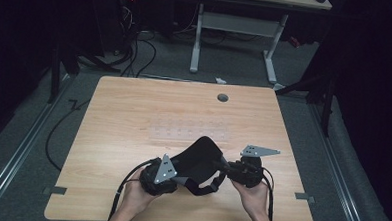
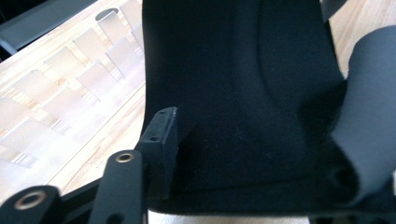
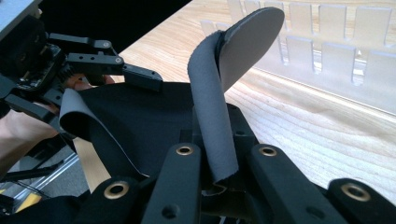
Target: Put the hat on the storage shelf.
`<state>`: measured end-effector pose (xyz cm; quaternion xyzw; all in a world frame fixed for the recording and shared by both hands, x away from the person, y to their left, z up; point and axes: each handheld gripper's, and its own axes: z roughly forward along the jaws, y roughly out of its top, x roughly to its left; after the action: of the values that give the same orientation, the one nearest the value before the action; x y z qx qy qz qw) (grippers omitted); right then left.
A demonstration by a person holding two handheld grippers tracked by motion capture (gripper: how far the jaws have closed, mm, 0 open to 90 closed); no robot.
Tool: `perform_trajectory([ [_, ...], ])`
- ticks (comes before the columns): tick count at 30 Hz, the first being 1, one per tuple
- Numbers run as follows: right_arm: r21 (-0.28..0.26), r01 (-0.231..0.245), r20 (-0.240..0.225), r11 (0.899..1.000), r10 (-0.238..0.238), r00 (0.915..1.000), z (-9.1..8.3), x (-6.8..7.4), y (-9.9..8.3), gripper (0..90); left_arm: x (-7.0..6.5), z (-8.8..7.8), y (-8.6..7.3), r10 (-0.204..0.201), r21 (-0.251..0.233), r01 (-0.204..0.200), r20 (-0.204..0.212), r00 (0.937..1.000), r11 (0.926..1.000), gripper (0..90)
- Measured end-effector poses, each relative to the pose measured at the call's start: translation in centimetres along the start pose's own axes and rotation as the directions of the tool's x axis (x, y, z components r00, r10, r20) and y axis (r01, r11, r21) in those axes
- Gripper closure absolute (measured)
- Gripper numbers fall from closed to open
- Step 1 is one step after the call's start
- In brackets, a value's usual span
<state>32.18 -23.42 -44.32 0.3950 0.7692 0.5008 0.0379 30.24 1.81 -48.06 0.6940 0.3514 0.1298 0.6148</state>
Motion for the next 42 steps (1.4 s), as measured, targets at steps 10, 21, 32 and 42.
perform_trajectory([
  [10,-0.032,-0.013,0.001,0.999,0.013,0.9999,0.1,-0.5,0.0,81.3,-0.8,-0.7,0.6,0.008,0.028,-0.010,0.067,0.9977,0.9996,74.0],
  [21,-0.099,-0.041,0.029,0.994,0.044,0.9986,-0.5,-0.9,0.1,57.8,-2.4,-1.0,1.1,-0.061,0.074,0.047,0.197,0.9786,0.9962,86.1],
  [32,-0.128,-0.070,0.093,0.989,0.082,0.9923,-2.1,-3.2,-2.0,44.7,-1.3,-1.8,1.7,-0.123,0.040,0.117,0.174,0.9770,0.9923,86.2],
  [42,0.002,-0.070,0.375,0.998,0.064,0.9247,-1.3,-6.9,-6.0,43.6,0.4,-2.8,2.9,-0.182,-0.018,0.187,0.154,0.9712,0.9822,86.2],
])
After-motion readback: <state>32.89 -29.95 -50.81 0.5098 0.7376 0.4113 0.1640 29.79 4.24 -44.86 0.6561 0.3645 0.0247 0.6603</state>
